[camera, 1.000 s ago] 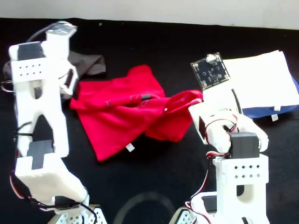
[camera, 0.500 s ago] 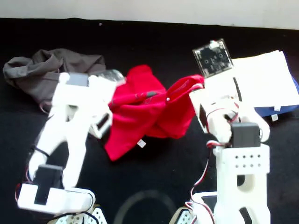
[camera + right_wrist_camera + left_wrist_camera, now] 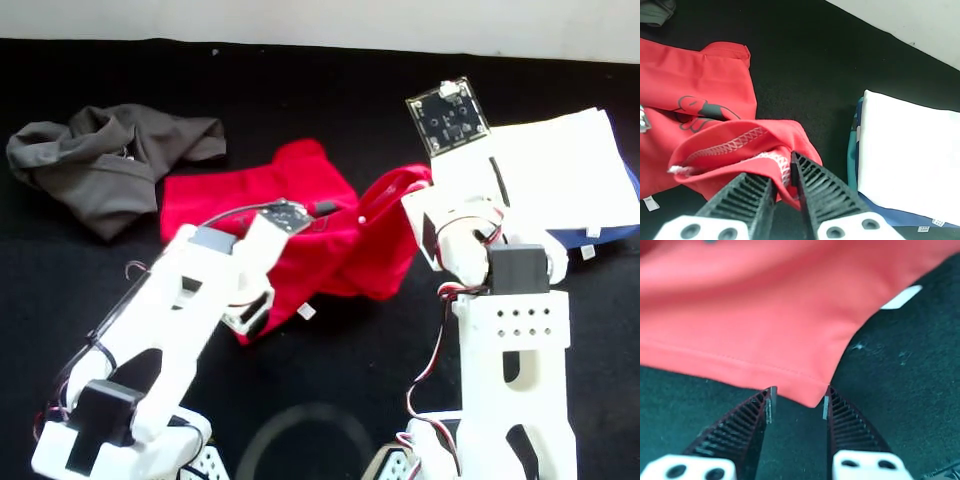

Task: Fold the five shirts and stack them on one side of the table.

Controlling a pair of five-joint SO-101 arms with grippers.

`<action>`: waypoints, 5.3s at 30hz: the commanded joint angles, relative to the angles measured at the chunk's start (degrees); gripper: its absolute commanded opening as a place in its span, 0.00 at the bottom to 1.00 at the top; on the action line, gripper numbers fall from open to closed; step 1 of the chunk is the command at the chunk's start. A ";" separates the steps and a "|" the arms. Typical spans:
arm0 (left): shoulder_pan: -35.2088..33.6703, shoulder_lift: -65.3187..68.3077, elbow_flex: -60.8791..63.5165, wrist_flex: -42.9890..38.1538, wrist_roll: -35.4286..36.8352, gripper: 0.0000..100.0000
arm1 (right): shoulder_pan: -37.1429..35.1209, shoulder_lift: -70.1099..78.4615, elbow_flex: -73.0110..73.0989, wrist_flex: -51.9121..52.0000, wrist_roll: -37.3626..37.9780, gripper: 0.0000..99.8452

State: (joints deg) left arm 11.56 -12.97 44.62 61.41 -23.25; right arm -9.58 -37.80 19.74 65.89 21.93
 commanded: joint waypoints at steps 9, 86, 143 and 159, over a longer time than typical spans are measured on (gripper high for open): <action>1.27 8.57 -0.57 -4.31 0.18 0.16 | 0.22 0.04 -2.51 -0.75 -0.26 0.01; -31.08 -19.47 -72.57 29.36 -1.49 0.01 | 9.19 -2.86 -49.27 -1.19 -0.09 0.01; -30.90 -23.34 -59.74 31.30 -1.23 0.01 | 2.59 1.54 -41.10 3.21 3.08 0.01; -30.81 5.05 -56.22 7.56 -1.49 0.01 | 1.36 26.24 -31.78 -21.93 3.16 0.01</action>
State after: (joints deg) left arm -18.86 -12.00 -6.55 70.20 -24.13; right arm -7.82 -13.54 -7.16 45.58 24.57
